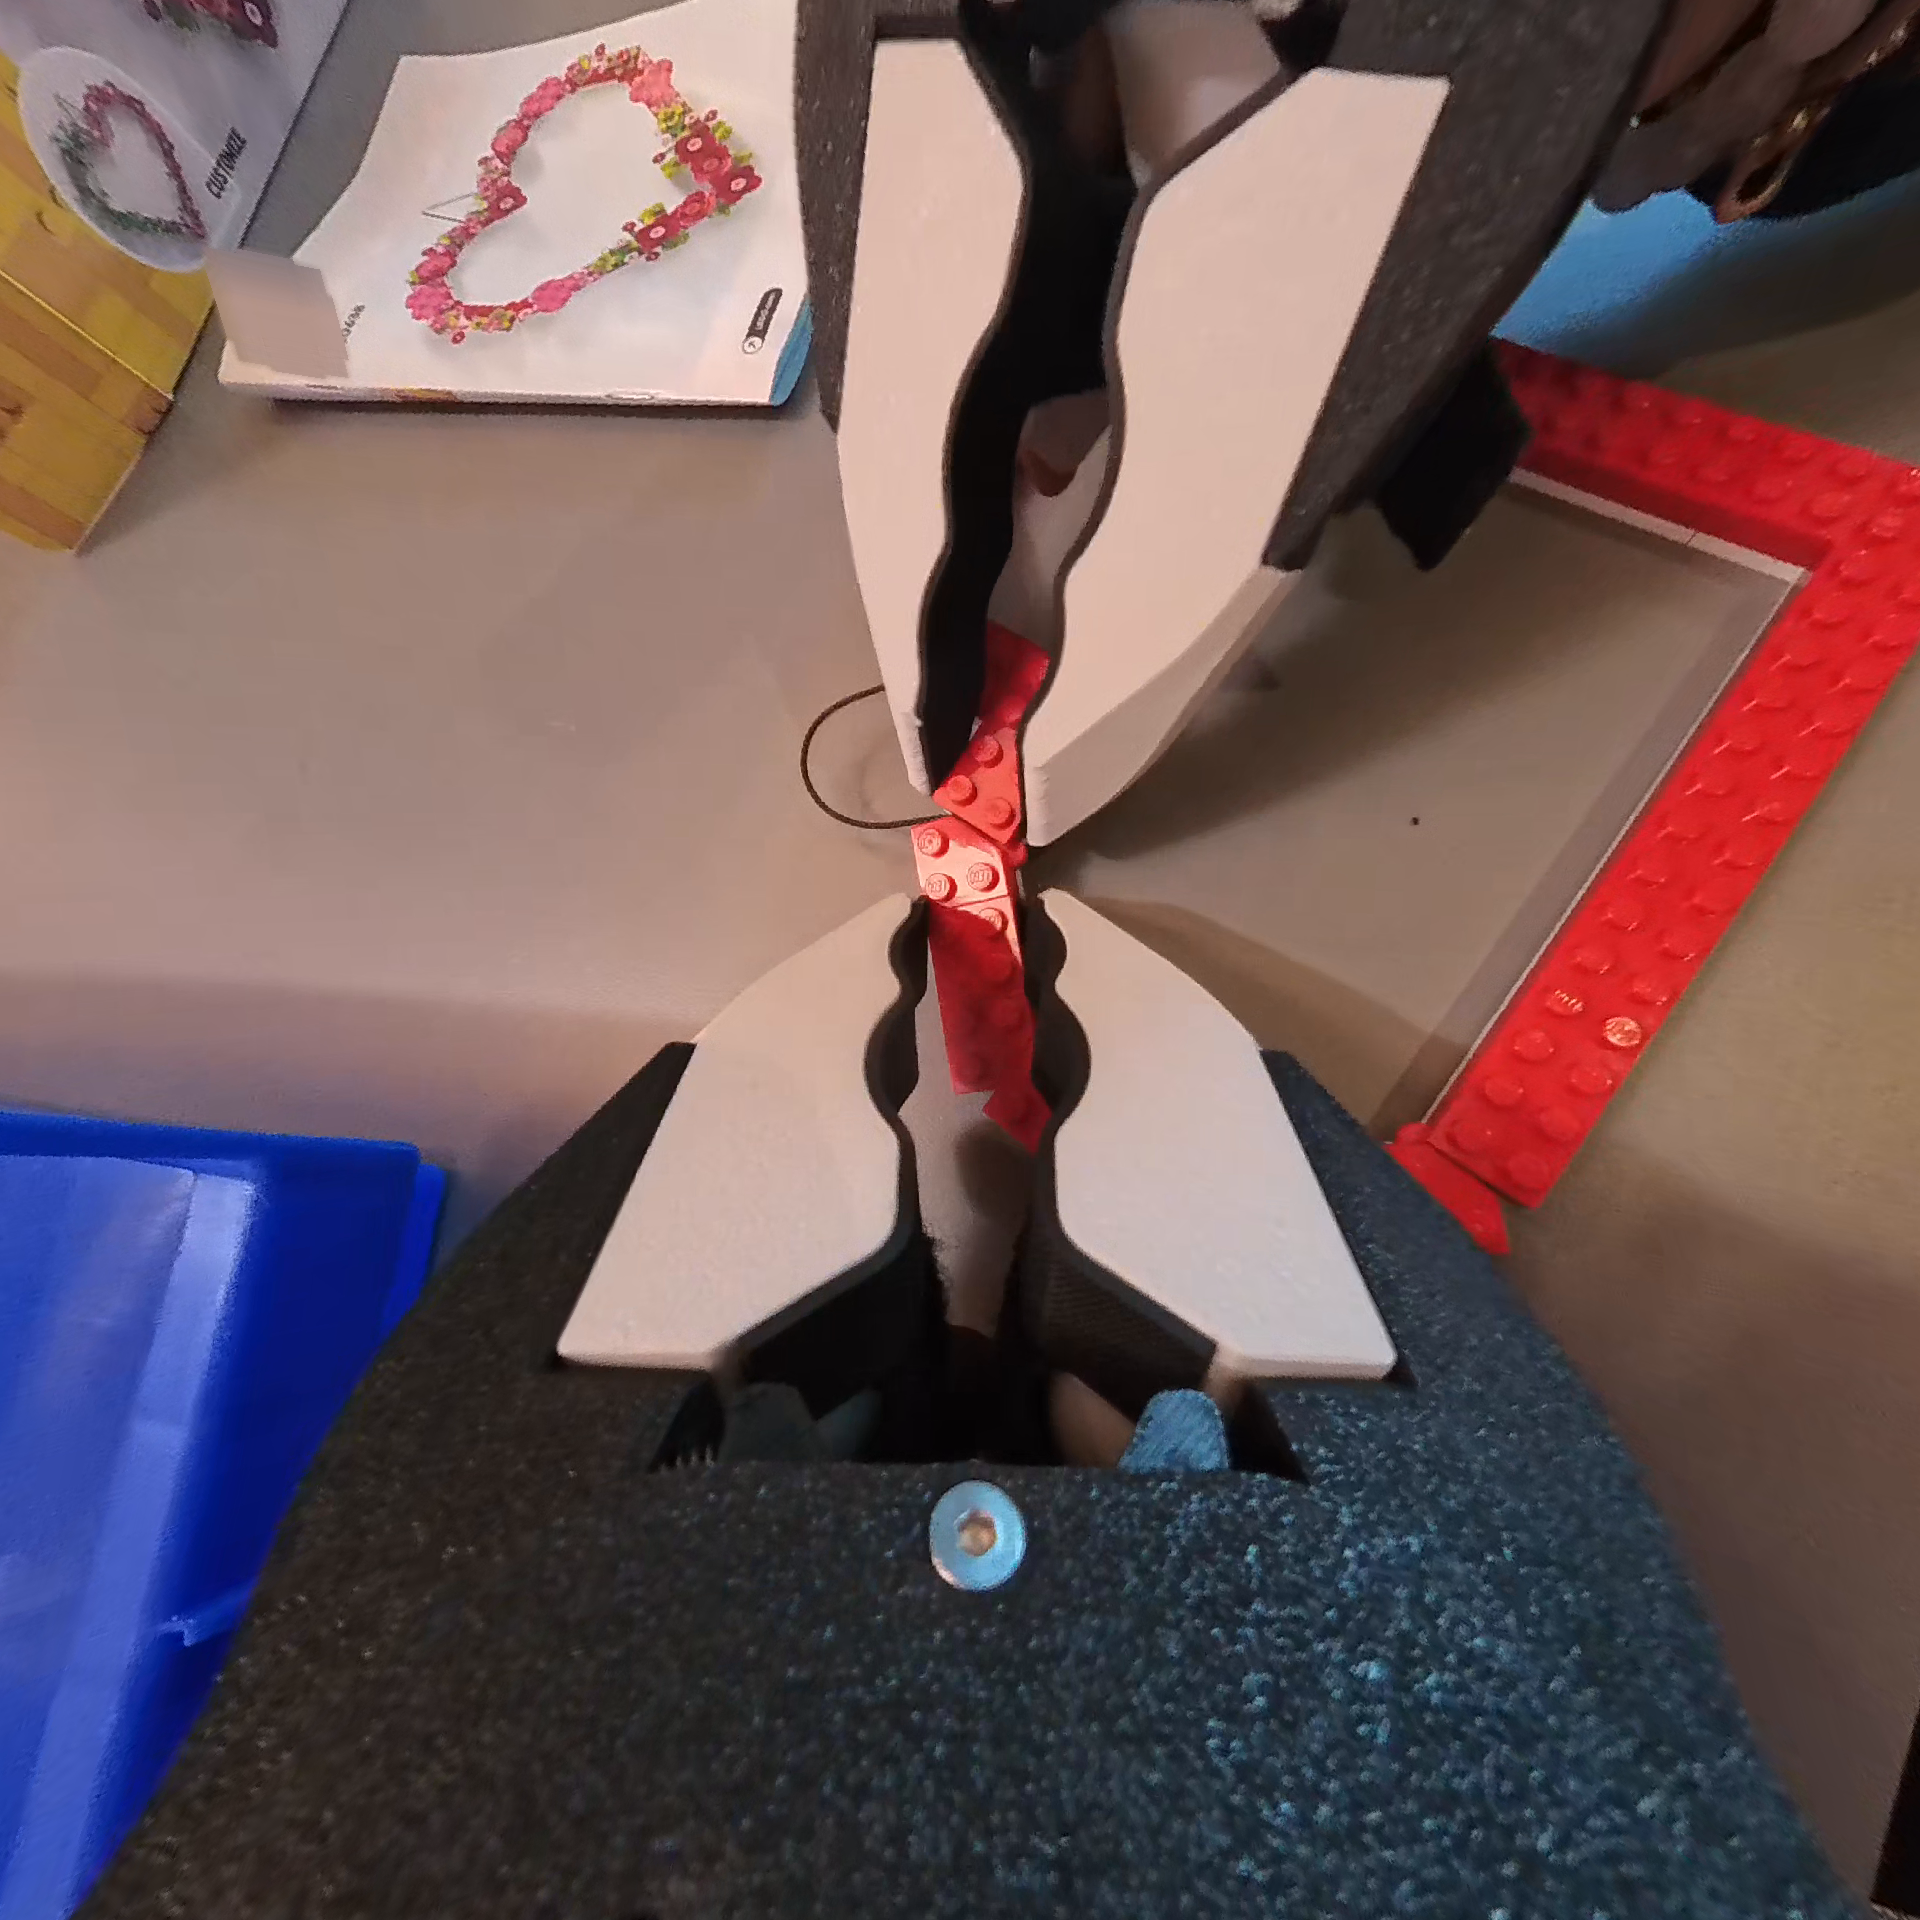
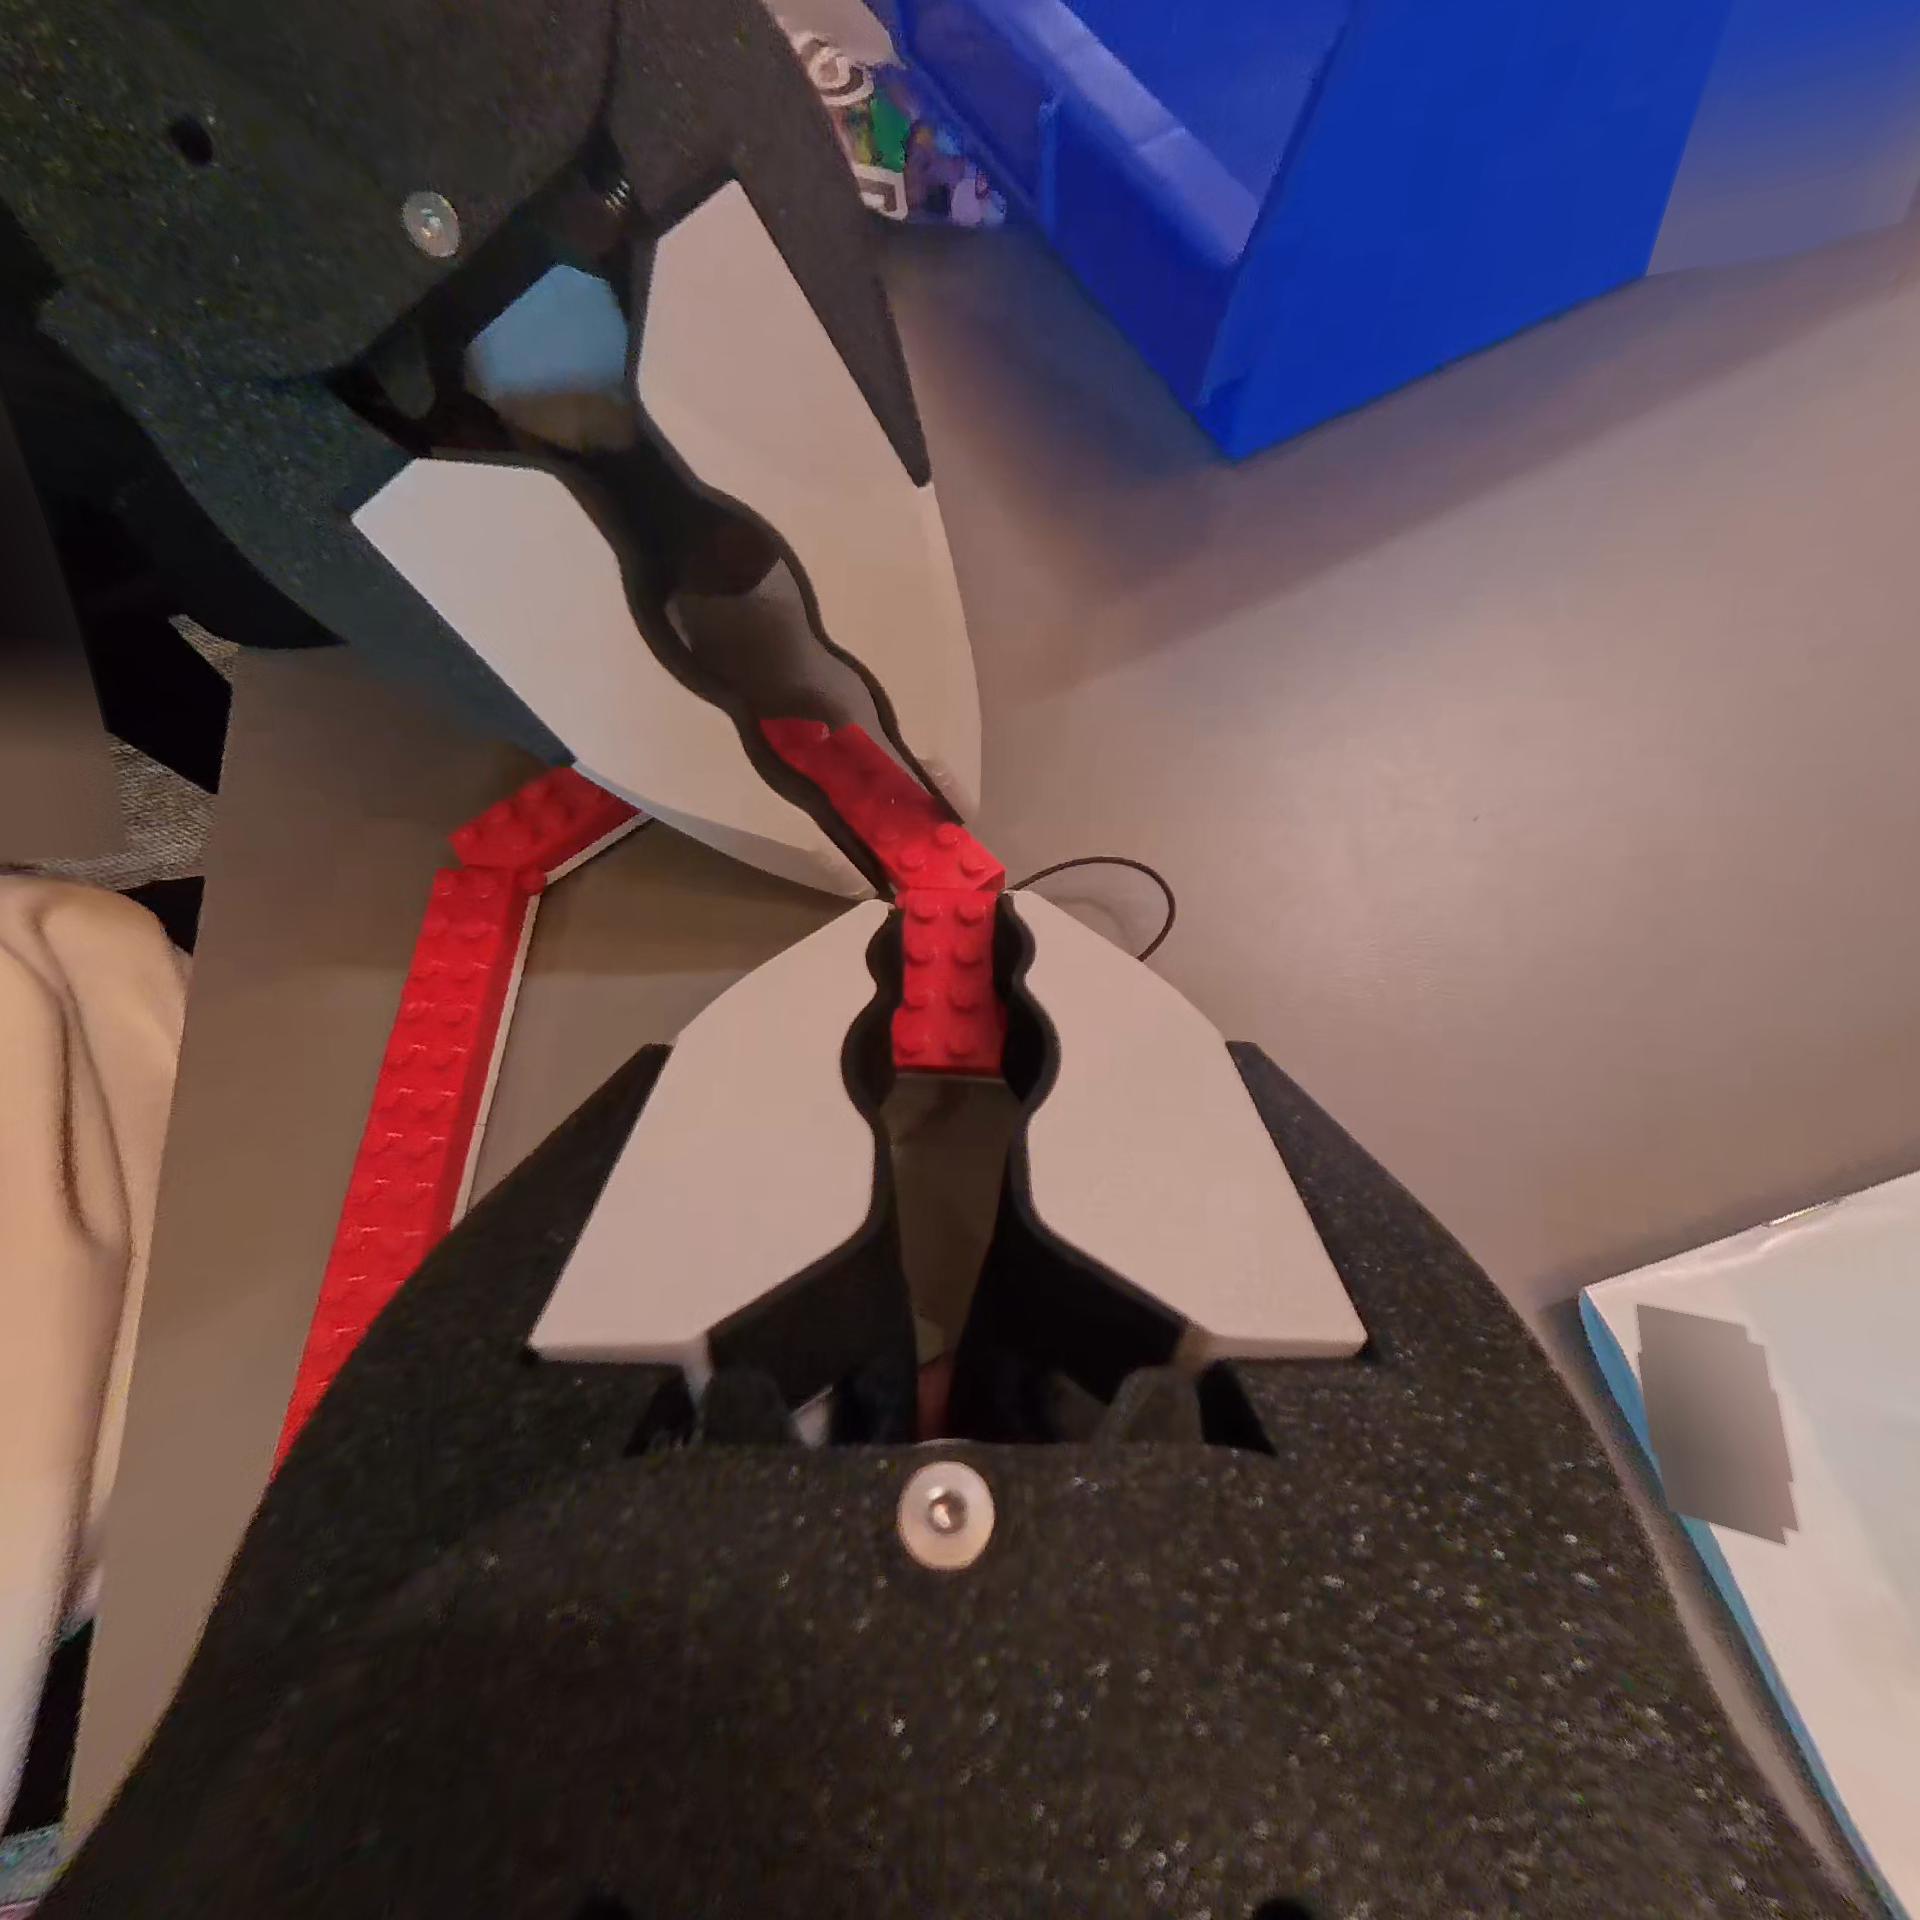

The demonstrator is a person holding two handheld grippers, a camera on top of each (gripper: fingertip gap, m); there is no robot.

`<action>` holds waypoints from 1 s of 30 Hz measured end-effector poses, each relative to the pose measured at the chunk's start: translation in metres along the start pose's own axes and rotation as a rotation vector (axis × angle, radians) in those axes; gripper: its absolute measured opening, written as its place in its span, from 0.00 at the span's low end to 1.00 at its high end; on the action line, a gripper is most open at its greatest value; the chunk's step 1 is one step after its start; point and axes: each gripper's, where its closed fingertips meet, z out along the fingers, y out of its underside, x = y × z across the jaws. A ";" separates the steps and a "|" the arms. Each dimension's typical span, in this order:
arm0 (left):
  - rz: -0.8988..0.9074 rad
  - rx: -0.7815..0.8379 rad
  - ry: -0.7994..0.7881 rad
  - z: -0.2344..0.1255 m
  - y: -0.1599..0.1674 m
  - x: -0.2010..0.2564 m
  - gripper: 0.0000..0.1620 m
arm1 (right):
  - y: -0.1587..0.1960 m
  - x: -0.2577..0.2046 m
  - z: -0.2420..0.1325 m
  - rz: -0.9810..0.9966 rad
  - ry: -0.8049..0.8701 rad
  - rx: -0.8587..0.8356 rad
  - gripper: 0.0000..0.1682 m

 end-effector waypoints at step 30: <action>-0.126 0.000 0.059 -0.002 0.000 0.001 0.11 | -0.007 -0.015 -0.012 -0.142 0.011 0.038 0.09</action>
